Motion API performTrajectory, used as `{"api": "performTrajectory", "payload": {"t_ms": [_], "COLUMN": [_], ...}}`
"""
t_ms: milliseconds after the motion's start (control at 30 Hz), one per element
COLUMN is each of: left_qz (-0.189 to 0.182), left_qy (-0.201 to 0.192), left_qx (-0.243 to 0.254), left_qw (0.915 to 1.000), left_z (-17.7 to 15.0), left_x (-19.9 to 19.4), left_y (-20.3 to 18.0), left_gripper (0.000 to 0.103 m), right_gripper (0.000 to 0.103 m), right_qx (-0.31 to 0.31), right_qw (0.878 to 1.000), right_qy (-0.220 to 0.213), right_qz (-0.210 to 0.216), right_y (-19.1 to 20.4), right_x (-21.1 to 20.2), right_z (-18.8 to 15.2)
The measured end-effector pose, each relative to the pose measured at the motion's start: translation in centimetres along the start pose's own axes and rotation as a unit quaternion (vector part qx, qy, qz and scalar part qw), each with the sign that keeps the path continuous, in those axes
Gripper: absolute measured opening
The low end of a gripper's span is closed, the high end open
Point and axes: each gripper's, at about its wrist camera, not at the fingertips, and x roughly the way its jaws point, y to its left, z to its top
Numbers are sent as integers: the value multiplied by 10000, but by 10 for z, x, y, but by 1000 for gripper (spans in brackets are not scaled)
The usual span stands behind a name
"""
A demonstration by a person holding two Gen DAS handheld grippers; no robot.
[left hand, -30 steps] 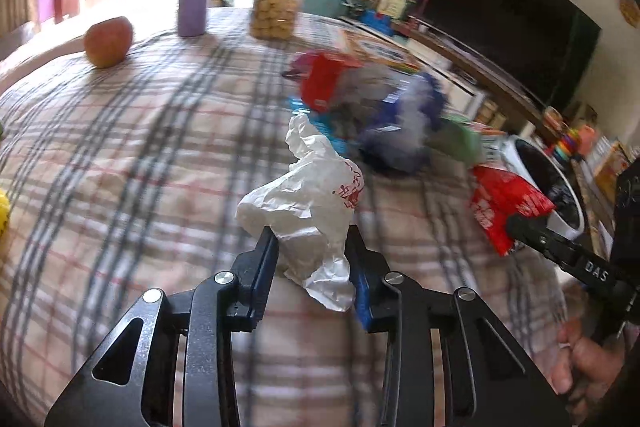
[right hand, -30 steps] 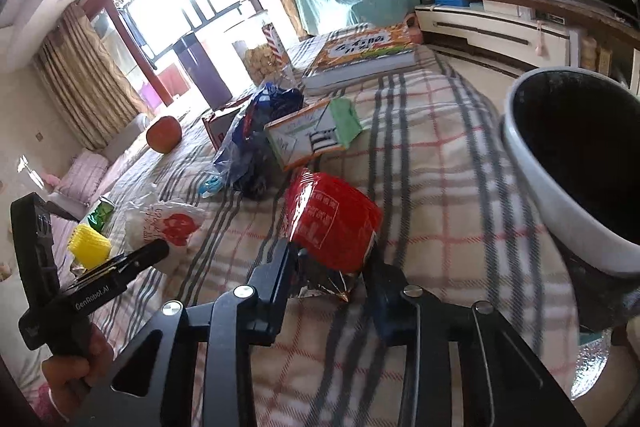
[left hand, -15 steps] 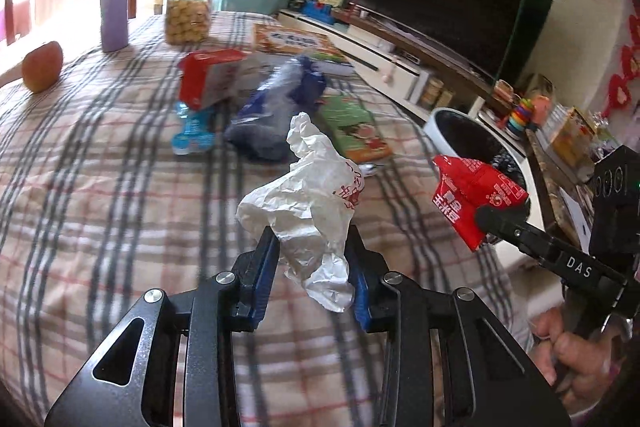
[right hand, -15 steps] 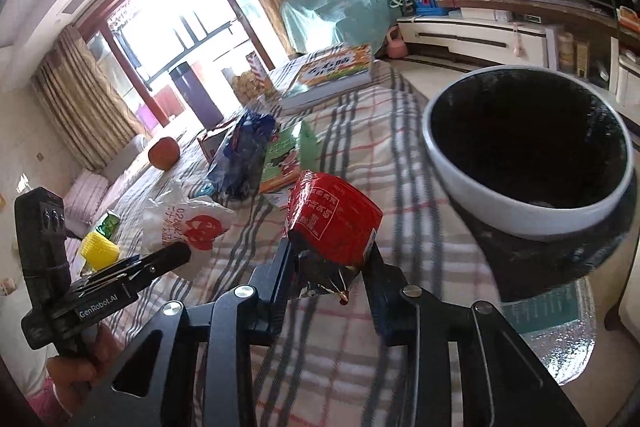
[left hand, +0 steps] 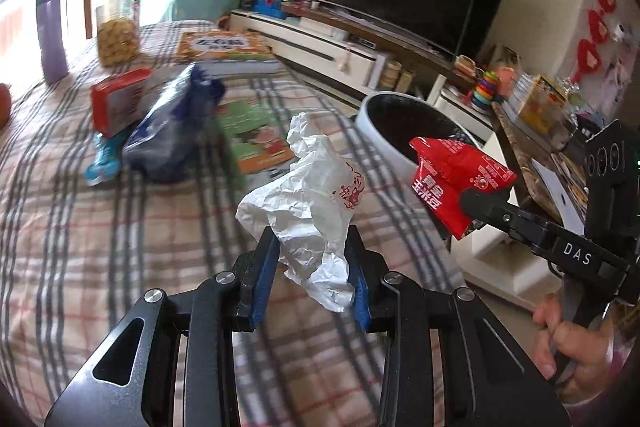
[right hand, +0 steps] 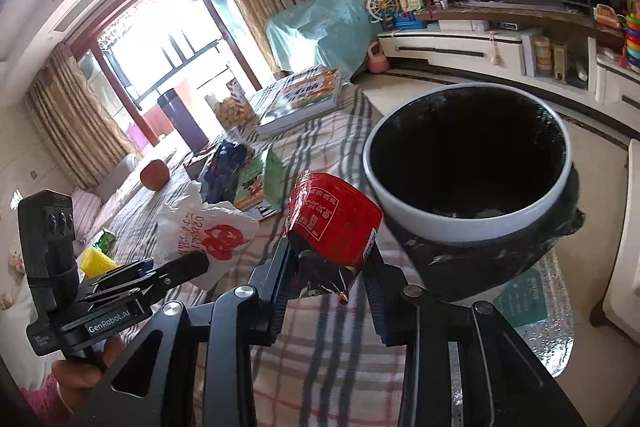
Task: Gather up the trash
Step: 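Carry white plastic bag and red snack bag over the white bin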
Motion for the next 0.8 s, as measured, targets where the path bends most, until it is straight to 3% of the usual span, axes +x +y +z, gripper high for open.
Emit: {"api": "performTrajectory", "payload": {"t_ms": [800], "left_qz": [-359], "left_qy": [-18], "left_qx": [601], "left_qw": [9975], "left_z": [42], "left_x": [32], "left_y": [-63], "left_gripper": [31], "right_gripper": [35], "right_qx": [328], "right_qw": [9982], "right_qy": [-385], "right_qz": [-316], "right_y": [-56], "right_x": [-28], "right_z": [23]}}
